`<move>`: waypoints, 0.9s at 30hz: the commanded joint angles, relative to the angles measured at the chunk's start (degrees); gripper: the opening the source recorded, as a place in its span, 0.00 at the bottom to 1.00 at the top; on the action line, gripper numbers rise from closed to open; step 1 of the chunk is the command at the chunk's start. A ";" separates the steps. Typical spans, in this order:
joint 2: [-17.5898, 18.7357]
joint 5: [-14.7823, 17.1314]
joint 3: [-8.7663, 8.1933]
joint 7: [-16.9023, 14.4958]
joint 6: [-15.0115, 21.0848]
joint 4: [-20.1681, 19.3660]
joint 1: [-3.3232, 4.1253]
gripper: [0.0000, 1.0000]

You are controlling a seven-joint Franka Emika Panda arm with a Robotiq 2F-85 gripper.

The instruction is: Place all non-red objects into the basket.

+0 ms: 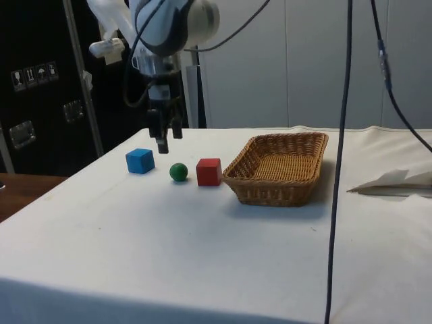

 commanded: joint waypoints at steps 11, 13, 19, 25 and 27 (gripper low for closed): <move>3.55 3.90 -0.17 -4.53 2.41 1.09 -0.69 1.00; 3.44 3.32 -0.69 -4.01 1.95 0.97 -0.29 1.00; 5.39 5.27 0.06 -5.33 4.13 1.09 -0.69 1.00; 6.93 5.67 0.23 -5.33 5.96 1.03 -0.69 1.00; 7.33 5.79 0.23 -5.39 6.42 1.03 -0.63 1.00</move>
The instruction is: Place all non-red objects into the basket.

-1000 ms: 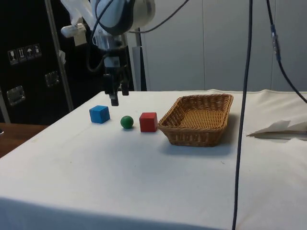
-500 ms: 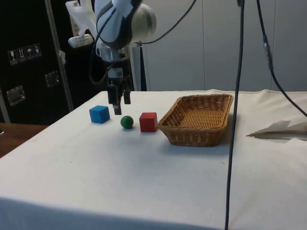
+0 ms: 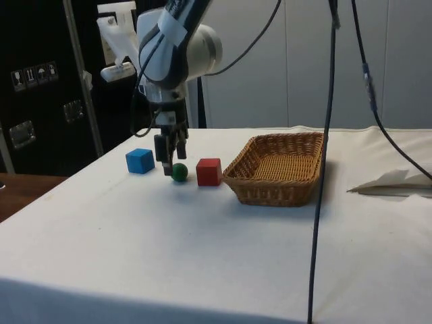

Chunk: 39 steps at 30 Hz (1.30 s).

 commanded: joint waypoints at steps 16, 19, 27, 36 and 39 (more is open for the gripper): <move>2.29 0.63 0.57 -0.46 2.75 0.29 -0.46 1.00; 2.41 0.11 0.06 0.00 2.46 0.06 -0.06 1.00; 2.98 0.34 0.23 -0.17 3.27 0.29 -0.23 1.00; 3.04 0.23 0.00 -0.11 3.15 0.34 -0.17 1.00; 3.04 0.17 0.00 -0.06 3.15 0.34 -0.11 1.00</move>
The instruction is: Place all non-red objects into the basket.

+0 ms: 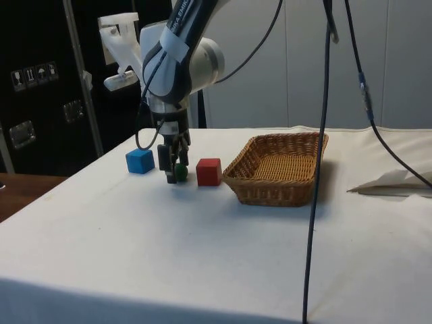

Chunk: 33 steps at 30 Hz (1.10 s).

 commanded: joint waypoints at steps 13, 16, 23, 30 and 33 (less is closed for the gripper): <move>0.06 0.00 0.00 0.00 -0.06 0.11 0.00 1.00; 0.06 0.00 0.00 0.00 0.00 0.11 0.00 0.68; 0.00 0.00 0.00 0.00 0.00 0.06 0.00 0.04; 0.00 0.00 0.00 0.06 0.00 0.06 0.00 0.00; -0.86 -0.17 -0.40 0.06 -0.80 0.00 0.06 0.00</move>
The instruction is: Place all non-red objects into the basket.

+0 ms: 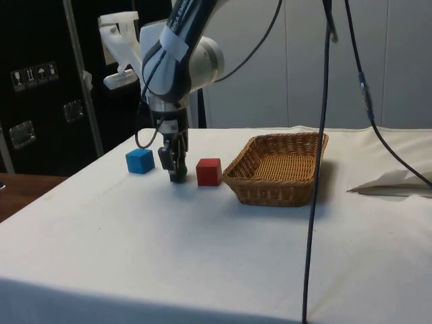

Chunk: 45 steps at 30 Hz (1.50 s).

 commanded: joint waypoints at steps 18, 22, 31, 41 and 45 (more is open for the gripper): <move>-8.37 -1.32 -2.58 1.60 -4.87 -3.09 1.09 0.00; -9.51 -1.83 -2.81 2.12 -5.39 -3.55 1.15 0.00; -13.64 -2.64 -3.61 2.35 -6.30 -6.30 1.09 0.00; -17.88 -4.13 -4.87 1.83 -5.90 -10.08 1.03 0.00; -20.00 -5.44 -5.73 1.60 -5.61 -12.09 0.92 0.00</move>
